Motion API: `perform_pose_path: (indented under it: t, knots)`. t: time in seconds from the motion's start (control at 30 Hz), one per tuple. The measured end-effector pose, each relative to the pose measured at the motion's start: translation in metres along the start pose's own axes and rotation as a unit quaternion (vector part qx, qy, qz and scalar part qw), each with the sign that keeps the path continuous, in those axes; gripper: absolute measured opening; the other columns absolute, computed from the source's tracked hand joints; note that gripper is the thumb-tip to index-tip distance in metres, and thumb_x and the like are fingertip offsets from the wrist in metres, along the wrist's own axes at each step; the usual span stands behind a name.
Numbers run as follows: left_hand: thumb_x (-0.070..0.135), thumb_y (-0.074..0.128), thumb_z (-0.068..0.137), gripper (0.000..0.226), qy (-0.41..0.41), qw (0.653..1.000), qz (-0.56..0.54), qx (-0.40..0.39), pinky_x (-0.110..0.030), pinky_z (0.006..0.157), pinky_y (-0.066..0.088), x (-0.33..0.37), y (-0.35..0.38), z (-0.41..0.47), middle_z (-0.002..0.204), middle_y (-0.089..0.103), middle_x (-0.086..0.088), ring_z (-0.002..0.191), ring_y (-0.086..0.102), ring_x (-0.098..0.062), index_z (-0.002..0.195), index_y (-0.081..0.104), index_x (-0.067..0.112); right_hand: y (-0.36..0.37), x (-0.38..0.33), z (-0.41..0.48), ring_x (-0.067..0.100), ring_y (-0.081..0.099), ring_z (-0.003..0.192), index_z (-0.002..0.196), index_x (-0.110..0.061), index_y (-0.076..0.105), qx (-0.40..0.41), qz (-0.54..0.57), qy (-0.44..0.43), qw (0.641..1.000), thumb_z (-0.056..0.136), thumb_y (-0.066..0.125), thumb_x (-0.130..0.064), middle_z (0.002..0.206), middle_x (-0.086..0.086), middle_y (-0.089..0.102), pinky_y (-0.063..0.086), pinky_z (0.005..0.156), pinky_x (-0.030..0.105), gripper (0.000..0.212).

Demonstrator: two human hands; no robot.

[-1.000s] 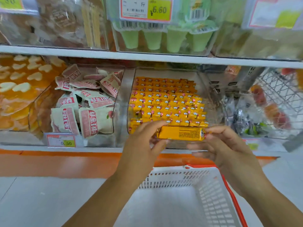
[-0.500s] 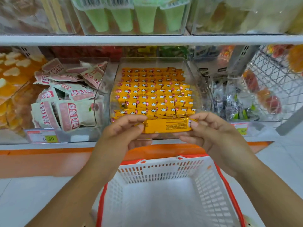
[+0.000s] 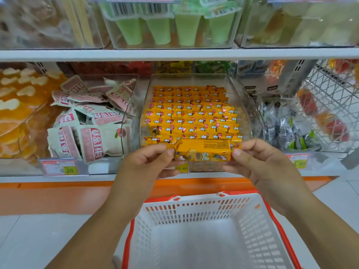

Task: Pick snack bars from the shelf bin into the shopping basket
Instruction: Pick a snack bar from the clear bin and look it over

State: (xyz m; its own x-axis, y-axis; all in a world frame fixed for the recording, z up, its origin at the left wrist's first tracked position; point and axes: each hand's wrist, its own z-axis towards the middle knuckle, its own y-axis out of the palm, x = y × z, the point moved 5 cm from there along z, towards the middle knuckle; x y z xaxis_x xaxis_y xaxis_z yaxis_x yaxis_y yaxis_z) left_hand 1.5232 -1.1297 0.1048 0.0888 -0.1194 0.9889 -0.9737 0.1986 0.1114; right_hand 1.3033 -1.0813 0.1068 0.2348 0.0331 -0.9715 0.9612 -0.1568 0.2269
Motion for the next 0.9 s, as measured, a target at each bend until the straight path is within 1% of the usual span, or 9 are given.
perform_pose_path:
  t: [0.07,0.17,0.23,0.37,0.43,0.5,0.57,0.73,0.9]
  knots:
    - [0.016,0.061,0.092,0.026,0.008,0.999,0.039,0.015,-0.021,0.074,0.054,0.001,0.0,0.0,0.081,0.075,0.003,0.085,0.075,-0.018,0.072,0.073,0.025,-0.003,0.0,-0.001,0.032,0.074,0.083,0.071,-0.021,0.066,0.029,-0.056,-0.022,0.998,0.044,0.089,-0.059,0.099,0.01,0.074,0.059,0.08,0.029,0.052]
    - [0.015,0.055,0.097,0.014,0.03,0.998,0.052,0.023,-0.029,0.08,0.054,0.004,0.007,-0.003,0.079,0.073,0.003,0.083,0.075,-0.016,0.085,0.062,0.013,0.002,-0.001,-0.004,0.033,0.074,0.081,0.07,-0.022,0.064,0.033,-0.066,-0.049,0.996,0.049,0.085,-0.062,0.098,0.011,0.073,0.06,0.078,0.031,0.05]
    - [0.012,0.055,0.096,0.003,0.063,0.996,0.049,0.035,-0.028,0.075,0.059,0.009,0.009,-0.006,0.076,0.072,0.002,0.077,0.075,-0.018,0.094,0.057,0.014,0.006,-0.005,-0.005,0.033,0.074,0.077,0.08,-0.018,0.062,0.039,-0.044,-0.06,0.996,0.061,0.082,-0.048,0.087,0.009,0.074,0.06,0.071,0.031,0.041]
    - [0.009,0.056,0.095,0.016,0.107,0.992,0.056,0.039,-0.022,0.066,0.058,0.016,0.011,-0.01,0.082,0.074,0.001,0.078,0.074,-0.018,0.097,0.061,0.023,0.008,-0.01,-0.009,0.033,0.074,0.073,0.093,-0.01,0.057,0.055,-0.027,-0.072,0.996,0.075,0.066,-0.017,0.09,0.005,0.075,0.059,0.063,0.027,0.021]
    - [0.013,0.057,0.094,0.017,0.097,0.993,0.061,0.042,-0.02,0.066,0.058,0.015,0.01,-0.011,0.084,0.075,0.004,0.079,0.074,-0.016,0.094,0.068,0.027,0.008,-0.009,-0.01,0.033,0.074,0.076,0.086,-0.018,0.067,0.053,-0.041,-0.075,0.995,0.071,0.073,-0.031,0.086,0.005,0.074,0.059,0.068,0.026,0.021]
    - [0.022,0.063,0.086,0.013,0.073,0.996,0.031,0.027,-0.018,0.067,0.057,0.015,0.01,-0.009,0.085,0.076,0.003,0.078,0.075,-0.015,0.097,0.069,0.026,0.009,-0.007,-0.01,0.032,0.074,0.081,0.085,-0.025,0.072,0.036,-0.046,-0.073,0.996,0.061,0.081,-0.052,0.088,0.006,0.075,0.059,0.074,0.027,0.037]
    - [0.026,0.068,0.071,0.027,0.052,0.999,-0.001,0.006,-0.018,0.068,0.057,0.013,0.009,-0.006,0.087,0.076,0.003,0.078,0.075,-0.018,0.098,0.069,0.023,0.01,-0.006,-0.009,0.03,0.074,0.082,0.087,-0.028,0.071,0.012,-0.041,-0.064,0.997,0.05,0.086,-0.06,0.095,0.008,0.075,0.058,0.077,0.027,0.051]
    - [0.016,0.069,0.066,0.028,0.036,0.999,-0.036,-0.002,-0.021,0.068,0.058,0.01,0.004,-0.002,0.086,0.076,-0.004,0.08,0.075,-0.024,0.094,0.072,0.019,0.01,-0.003,-0.006,0.031,0.074,0.085,0.085,-0.027,0.071,-0.014,-0.015,-0.047,0.999,0.047,0.091,-0.05,0.097,0.008,0.075,0.058,0.078,0.026,0.049]
    - [0.017,0.064,0.072,0.022,0.027,0.998,-0.063,-0.005,-0.023,0.07,0.059,0.01,0.003,-0.002,0.087,0.077,-0.01,0.083,0.075,-0.024,0.081,0.079,0.029,0.01,-0.006,-0.003,0.033,0.074,0.08,0.086,-0.007,0.061,-0.016,0.054,-0.034,0.998,0.064,0.071,-0.019,0.087,0.017,0.073,0.058,0.065,0.025,0.027]
